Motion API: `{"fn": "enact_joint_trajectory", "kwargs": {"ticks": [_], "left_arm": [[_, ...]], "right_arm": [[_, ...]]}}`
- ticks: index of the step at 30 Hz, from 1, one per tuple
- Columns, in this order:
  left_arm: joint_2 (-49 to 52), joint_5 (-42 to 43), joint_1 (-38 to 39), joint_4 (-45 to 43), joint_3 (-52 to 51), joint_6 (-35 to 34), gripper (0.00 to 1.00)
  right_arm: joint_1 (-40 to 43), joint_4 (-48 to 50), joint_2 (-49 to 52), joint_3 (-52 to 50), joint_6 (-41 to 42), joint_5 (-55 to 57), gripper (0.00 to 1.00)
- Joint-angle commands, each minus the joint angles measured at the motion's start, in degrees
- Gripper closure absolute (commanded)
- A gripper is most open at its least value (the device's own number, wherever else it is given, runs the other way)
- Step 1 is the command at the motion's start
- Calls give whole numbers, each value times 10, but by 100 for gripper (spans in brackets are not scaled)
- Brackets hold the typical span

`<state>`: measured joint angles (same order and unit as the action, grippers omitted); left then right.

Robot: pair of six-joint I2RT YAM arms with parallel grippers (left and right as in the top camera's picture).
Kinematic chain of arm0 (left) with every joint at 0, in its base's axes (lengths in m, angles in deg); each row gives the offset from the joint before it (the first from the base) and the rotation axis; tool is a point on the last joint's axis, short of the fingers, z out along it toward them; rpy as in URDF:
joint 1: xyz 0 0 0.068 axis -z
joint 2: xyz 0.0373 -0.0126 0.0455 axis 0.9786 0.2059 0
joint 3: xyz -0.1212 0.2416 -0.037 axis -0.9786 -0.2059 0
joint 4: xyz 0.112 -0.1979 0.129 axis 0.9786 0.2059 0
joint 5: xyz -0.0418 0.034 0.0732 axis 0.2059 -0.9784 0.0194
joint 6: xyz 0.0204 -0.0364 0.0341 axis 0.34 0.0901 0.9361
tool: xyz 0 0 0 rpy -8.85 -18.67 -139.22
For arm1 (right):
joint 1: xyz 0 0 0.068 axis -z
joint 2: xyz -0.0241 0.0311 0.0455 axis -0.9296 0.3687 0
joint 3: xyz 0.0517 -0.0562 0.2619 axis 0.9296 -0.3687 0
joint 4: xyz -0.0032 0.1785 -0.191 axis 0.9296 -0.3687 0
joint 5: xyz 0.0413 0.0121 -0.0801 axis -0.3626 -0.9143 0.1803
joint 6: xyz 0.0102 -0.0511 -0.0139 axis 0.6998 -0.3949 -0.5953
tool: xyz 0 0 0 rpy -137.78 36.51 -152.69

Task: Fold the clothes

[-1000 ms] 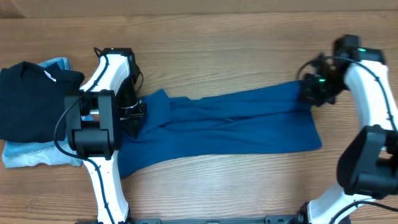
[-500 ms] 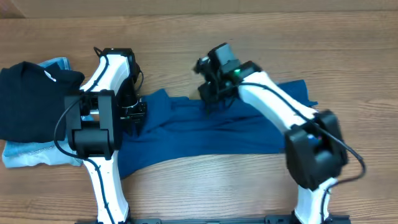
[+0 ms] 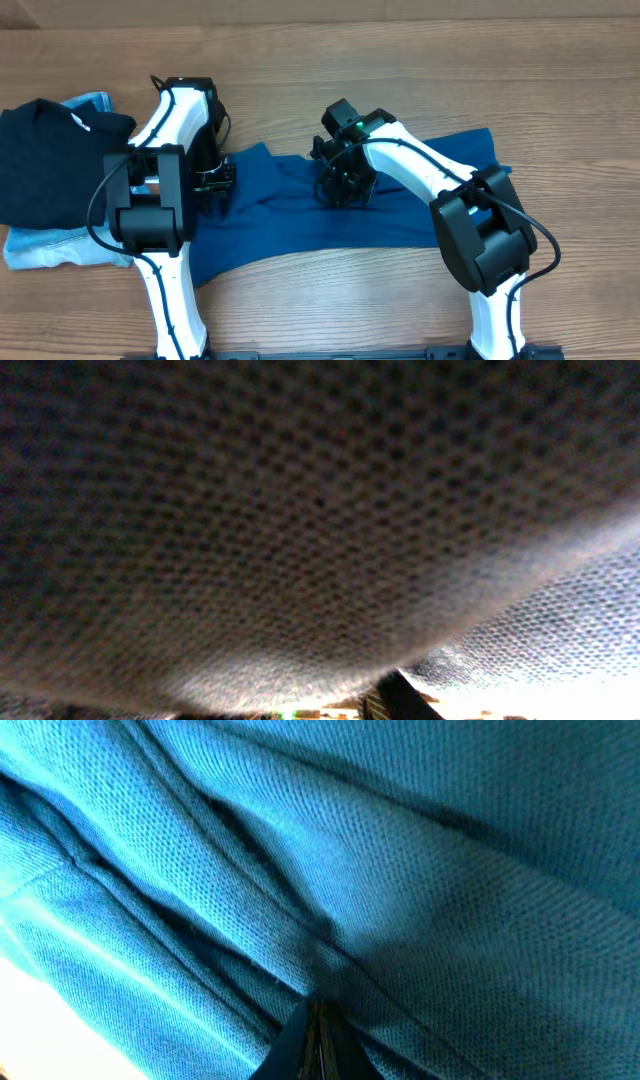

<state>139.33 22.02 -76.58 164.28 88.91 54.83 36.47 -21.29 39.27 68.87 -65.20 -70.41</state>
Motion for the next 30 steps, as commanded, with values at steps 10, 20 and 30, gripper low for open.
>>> {"fn": "enact_joint_trajectory", "kwargs": {"ticks": [10,20,30], "left_arm": [[-12,-3,4,-10,-2,-6,65],[-12,-3,4,-12,-2,-6,65],[-12,-3,4,-16,-2,-6,56]], "right_arm": [[-16,63,-18,137,2,-37,96],[-44,82,95,137,45,-30,96],[-45,-76,98,137,-3,-137,96]]}}
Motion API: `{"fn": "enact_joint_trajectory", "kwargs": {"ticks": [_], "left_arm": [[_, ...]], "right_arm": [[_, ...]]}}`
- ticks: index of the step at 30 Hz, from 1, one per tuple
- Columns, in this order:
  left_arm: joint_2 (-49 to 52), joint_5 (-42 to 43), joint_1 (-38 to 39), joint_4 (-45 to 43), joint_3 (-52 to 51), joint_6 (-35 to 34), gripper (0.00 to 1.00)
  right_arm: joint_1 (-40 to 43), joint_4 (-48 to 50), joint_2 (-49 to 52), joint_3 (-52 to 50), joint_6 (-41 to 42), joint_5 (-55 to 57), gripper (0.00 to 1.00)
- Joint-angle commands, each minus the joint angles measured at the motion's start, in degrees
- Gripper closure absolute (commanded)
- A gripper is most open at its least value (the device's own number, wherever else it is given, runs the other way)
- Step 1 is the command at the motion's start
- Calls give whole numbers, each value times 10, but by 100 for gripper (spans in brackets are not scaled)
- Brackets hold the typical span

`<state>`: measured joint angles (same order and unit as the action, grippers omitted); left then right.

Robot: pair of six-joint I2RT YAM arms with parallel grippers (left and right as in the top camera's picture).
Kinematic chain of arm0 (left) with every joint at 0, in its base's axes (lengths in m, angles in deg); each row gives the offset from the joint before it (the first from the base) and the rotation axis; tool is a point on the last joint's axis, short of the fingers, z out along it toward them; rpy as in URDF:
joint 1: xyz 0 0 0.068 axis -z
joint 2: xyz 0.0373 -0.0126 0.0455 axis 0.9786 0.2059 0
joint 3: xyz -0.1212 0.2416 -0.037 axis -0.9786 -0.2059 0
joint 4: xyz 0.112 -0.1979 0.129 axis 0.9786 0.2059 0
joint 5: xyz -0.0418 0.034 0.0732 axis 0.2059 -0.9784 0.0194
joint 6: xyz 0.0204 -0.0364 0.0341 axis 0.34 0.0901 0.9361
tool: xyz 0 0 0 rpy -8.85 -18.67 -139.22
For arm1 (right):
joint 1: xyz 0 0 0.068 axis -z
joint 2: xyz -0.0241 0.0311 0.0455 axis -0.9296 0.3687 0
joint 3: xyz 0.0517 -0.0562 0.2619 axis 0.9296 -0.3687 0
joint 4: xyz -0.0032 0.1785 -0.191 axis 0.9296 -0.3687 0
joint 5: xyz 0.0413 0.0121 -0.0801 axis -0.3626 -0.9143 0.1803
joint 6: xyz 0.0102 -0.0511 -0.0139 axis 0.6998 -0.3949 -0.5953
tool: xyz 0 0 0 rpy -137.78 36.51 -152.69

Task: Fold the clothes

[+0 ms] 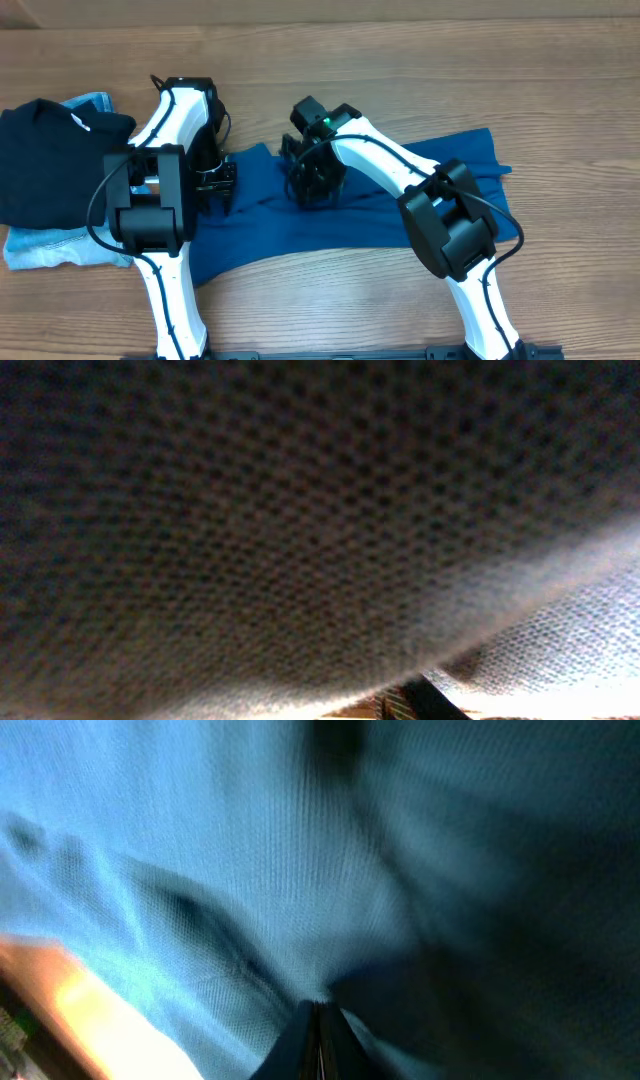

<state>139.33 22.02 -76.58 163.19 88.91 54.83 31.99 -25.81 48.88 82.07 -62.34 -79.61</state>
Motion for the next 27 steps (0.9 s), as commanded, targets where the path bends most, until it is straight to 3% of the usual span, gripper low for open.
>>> {"fn": "enact_joint_trajectory", "kwargs": {"ticks": [1,3,7,11,16,27], "left_arm": [[-13,-3,4,-5,-2,-6,55],[-13,-3,4,-5,-2,-6,50],[-13,-3,4,-7,-2,-6,50],[-12,-3,4,-9,-2,-6,49],[-13,-3,4,-9,-2,-6,49],[-12,-3,4,-11,-2,-6,49]], "right_arm": [[0,-43,2,5,-31,-44,96],[0,-41,2,5,-31,-34,96],[4,-19,-7,38,-29,-19,96],[4,7,-18,111,-21,86,96],[4,120,-8,83,21,142,96],[-19,119,22,31,49,138,96]]}}
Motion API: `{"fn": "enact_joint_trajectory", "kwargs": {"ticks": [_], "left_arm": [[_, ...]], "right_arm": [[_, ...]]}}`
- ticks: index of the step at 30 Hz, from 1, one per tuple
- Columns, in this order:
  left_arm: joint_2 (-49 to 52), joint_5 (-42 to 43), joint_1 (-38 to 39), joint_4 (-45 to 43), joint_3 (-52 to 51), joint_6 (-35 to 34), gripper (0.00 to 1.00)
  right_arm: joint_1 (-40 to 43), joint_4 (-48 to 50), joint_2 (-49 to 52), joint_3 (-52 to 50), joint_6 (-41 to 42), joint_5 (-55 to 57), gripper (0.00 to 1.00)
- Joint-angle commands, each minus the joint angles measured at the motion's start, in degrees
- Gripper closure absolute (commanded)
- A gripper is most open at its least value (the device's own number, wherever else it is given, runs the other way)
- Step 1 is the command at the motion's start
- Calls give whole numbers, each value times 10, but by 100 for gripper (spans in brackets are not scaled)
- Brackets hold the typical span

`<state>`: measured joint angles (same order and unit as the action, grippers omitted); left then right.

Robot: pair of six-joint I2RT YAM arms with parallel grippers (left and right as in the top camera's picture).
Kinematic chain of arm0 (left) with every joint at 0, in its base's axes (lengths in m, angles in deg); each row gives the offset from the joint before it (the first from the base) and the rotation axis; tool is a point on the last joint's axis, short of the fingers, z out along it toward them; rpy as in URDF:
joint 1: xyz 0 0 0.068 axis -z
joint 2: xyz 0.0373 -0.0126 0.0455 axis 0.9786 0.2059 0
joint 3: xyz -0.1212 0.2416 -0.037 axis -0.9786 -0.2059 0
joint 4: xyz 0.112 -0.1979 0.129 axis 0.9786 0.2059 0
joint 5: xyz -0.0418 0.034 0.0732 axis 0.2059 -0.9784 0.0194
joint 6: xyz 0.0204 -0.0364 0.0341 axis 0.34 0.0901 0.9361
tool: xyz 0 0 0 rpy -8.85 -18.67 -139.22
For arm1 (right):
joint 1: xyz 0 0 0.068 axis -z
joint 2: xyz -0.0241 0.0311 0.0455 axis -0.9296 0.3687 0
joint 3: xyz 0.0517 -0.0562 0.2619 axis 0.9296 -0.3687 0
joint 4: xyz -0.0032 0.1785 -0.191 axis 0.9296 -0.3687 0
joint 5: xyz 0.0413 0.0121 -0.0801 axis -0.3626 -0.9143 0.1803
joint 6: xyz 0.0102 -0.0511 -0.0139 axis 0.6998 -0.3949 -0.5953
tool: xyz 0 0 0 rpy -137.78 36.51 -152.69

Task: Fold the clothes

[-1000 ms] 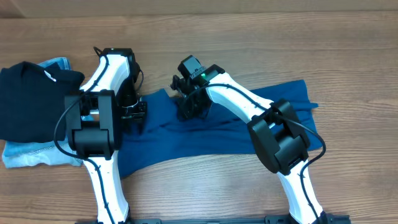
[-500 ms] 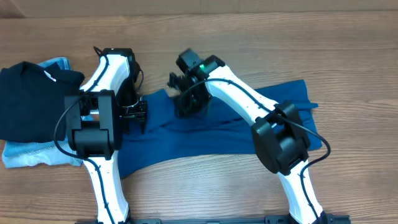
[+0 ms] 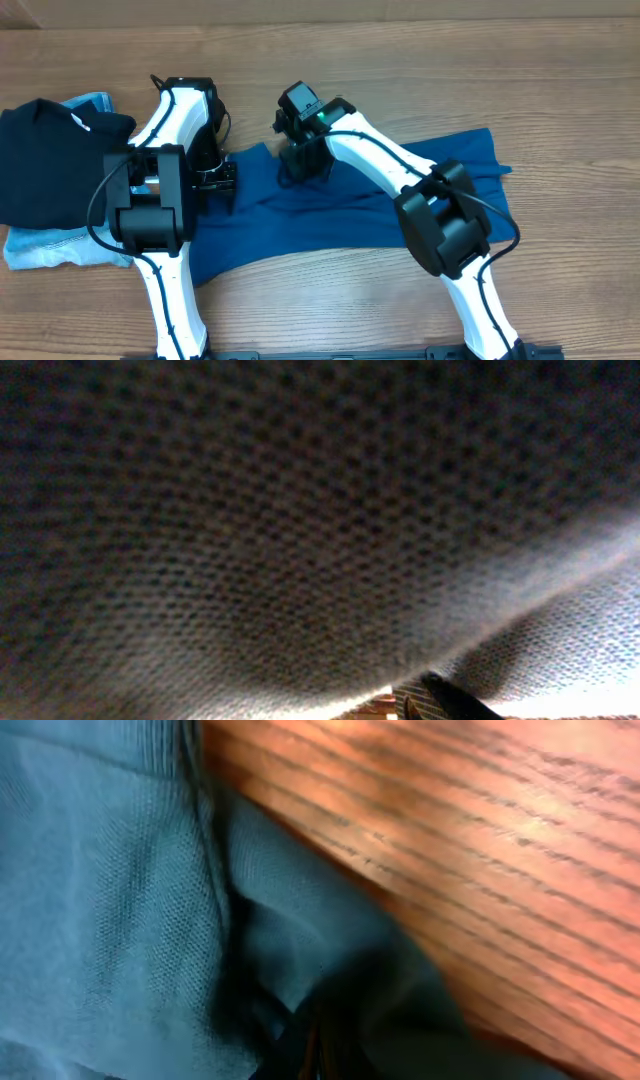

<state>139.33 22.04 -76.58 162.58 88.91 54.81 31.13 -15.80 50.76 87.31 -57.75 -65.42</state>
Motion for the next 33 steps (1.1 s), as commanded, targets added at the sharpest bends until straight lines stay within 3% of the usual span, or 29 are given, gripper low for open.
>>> {"fn": "enact_joint_trajectory", "kwargs": {"ticks": [1,7,12,19,24,33], "left_arm": [[-13,-3,4,-5,-2,-6,49],[-12,-4,4,-5,-2,-6,49],[-13,-4,4,-7,-2,-6,49],[-12,-4,4,-7,-2,-6,48],[-13,-4,4,-7,-2,-6,48],[-13,-4,4,-7,-2,-6,48]], "right_arm": [[-11,28,3,-30,3,-5,96],[-11,-70,3,-40,-24,-80,96],[-5,-74,3,-38,-34,-71,96],[30,-107,3,79,-28,-61,90],[18,-146,3,91,-34,-109,90],[-7,-84,3,37,-27,-78,90]]}}
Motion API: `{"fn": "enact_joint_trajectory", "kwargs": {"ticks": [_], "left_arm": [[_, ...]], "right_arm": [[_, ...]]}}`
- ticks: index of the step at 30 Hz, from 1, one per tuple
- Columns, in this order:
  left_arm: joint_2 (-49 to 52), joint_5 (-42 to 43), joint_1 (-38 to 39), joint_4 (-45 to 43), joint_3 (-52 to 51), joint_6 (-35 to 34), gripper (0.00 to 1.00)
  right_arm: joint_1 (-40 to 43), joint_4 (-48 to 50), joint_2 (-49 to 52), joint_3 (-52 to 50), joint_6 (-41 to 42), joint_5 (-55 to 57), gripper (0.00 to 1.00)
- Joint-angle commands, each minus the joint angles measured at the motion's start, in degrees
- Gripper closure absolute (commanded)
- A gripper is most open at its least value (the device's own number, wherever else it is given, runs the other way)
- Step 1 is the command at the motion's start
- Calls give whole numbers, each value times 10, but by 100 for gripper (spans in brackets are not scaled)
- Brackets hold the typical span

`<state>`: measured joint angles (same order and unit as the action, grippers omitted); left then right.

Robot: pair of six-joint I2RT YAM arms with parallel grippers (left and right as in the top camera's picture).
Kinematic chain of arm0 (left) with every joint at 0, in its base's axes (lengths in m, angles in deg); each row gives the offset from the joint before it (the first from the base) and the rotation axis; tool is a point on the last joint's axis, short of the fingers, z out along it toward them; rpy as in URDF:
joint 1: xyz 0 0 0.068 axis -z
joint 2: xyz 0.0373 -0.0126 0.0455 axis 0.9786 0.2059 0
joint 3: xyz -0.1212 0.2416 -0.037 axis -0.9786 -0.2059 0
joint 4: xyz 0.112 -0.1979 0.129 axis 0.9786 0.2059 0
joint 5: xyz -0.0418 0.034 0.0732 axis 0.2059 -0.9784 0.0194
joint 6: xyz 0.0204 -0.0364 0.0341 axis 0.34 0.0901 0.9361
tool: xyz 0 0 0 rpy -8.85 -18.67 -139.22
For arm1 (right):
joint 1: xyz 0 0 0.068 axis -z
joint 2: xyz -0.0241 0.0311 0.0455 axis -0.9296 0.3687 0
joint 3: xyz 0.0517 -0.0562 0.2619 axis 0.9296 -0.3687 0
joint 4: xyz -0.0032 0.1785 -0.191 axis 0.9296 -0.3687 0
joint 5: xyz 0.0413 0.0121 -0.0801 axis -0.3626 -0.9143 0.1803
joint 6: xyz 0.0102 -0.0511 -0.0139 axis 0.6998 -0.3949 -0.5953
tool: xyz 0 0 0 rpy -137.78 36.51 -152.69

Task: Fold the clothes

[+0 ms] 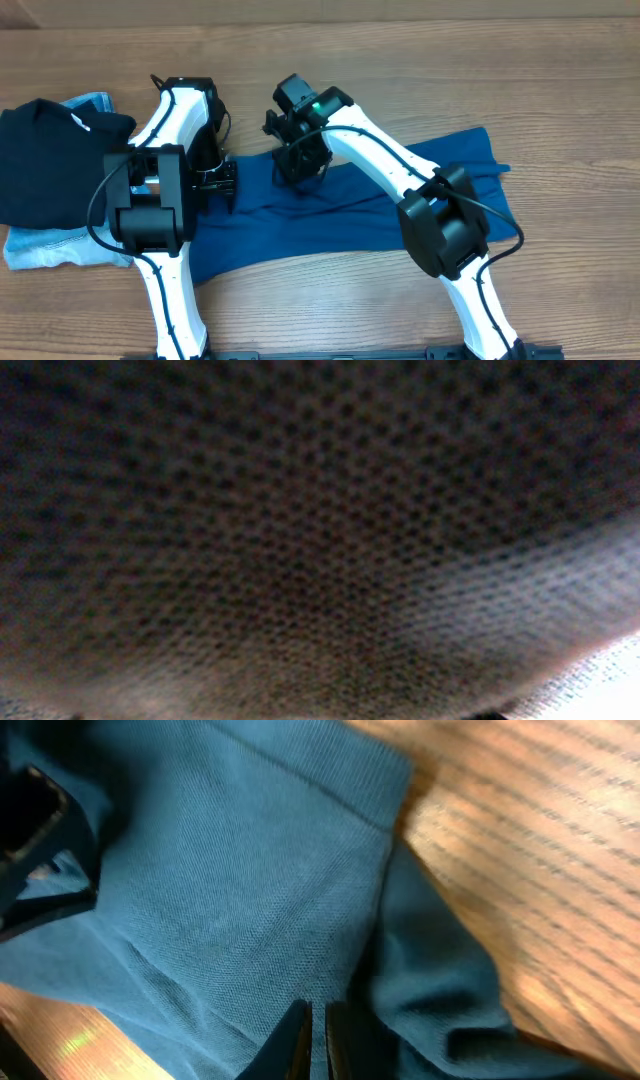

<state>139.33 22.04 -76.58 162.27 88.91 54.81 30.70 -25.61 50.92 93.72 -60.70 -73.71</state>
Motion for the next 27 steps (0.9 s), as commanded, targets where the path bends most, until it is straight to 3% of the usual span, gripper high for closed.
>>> {"fn": "enact_joint_trajectory", "kwargs": {"ticks": [1,10,15,19,20,23,27], "left_arm": [[-12,-4,4,-4,-2,-6,48],[-12,-4,4,-8,-2,-6,48],[-13,-4,4,-9,-2,-6,47],[-12,-3,4,-16,-2,-6,47],[-12,-3,4,-21,-2,-6,47],[-13,0,4,-28,-2,-6,47],[-12,3,4,-36,-2,-6,46]], "right_arm": [[-3,23,2,-38,2,5,90],[-3,4,2,-71,17,-16,90],[18,-33,-3,-29,37,79,93],[77,-106,-46,81,51,127,92],[126,-116,-86,111,70,137,90],[186,-156,-101,111,89,139,88],[287,-214,-100,34,93,139,87]]}}
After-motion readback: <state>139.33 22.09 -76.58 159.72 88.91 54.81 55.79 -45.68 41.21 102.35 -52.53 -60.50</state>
